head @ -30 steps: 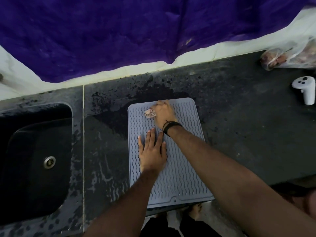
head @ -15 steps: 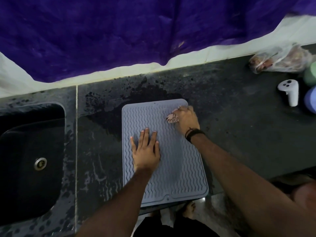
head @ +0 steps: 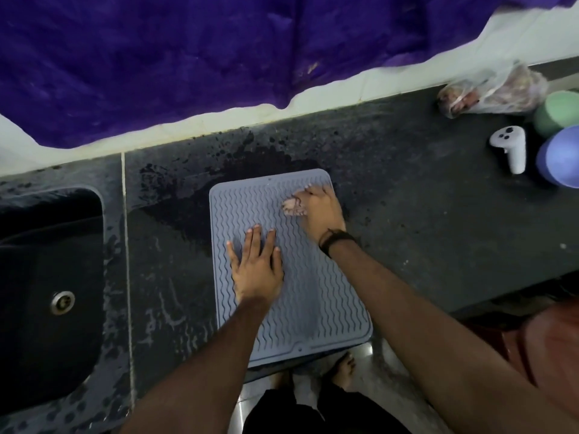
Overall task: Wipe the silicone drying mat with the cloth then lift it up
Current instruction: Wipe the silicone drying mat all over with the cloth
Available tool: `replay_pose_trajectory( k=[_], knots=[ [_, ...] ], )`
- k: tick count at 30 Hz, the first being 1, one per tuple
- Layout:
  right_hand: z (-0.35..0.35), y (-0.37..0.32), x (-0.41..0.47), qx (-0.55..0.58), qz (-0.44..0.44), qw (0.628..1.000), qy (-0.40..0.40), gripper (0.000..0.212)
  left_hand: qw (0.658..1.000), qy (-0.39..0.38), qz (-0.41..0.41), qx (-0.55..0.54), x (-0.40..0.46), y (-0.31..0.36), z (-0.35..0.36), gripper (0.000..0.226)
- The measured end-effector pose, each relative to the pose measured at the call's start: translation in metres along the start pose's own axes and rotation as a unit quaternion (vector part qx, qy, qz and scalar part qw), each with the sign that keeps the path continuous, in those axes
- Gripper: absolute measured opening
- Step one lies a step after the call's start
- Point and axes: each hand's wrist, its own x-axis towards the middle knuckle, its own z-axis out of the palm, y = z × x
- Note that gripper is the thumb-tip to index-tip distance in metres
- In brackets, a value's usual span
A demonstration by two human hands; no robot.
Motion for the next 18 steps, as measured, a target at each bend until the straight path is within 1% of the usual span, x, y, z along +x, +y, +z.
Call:
replay_pose_trajectory(
  k=[2, 3, 5, 8, 13, 15, 18],
  knots=[
    [0.006, -0.005, 0.015, -0.029, 0.014, 0.998, -0.054, 0.043, 1.0, -0.007, -0.001, -0.004, 0.0, 0.001, 0.0, 0.053],
    [0.01, -0.006, 0.014, -0.034, 0.023, 0.997, -0.064, 0.042, 1.0, -0.008, -0.001, -0.003, 0.0, 0.0, 0.0, 0.053],
    [0.018, -0.003, -0.007, -0.033, 0.024, 0.998, -0.051, 0.04, 1.0, -0.003, 0.001, 0.0, -0.001, 0.0, 0.001, 0.052],
    [0.028, 0.003, -0.063, -0.013, -0.007, 1.0, -0.025, 0.047, 1.0, 0.011, 0.002, -0.002, -0.001, -0.002, 0.004, 0.05],
    [0.036, 0.008, -0.168, -0.008, -0.014, 0.998, -0.056, 0.053, 1.0, 0.004, -0.001, -0.005, -0.002, -0.002, 0.005, 0.052],
    [0.034, 0.01, -0.187, -0.008, -0.01, 0.998, -0.057, 0.055, 1.0, 0.0, 0.0, -0.005, -0.001, -0.001, 0.003, 0.053],
    [0.027, 0.011, -0.174, 0.002, 0.001, 1.0, -0.007, 0.053, 1.0, -0.004, 0.003, -0.008, -0.002, -0.001, 0.002, 0.052]
  ],
)
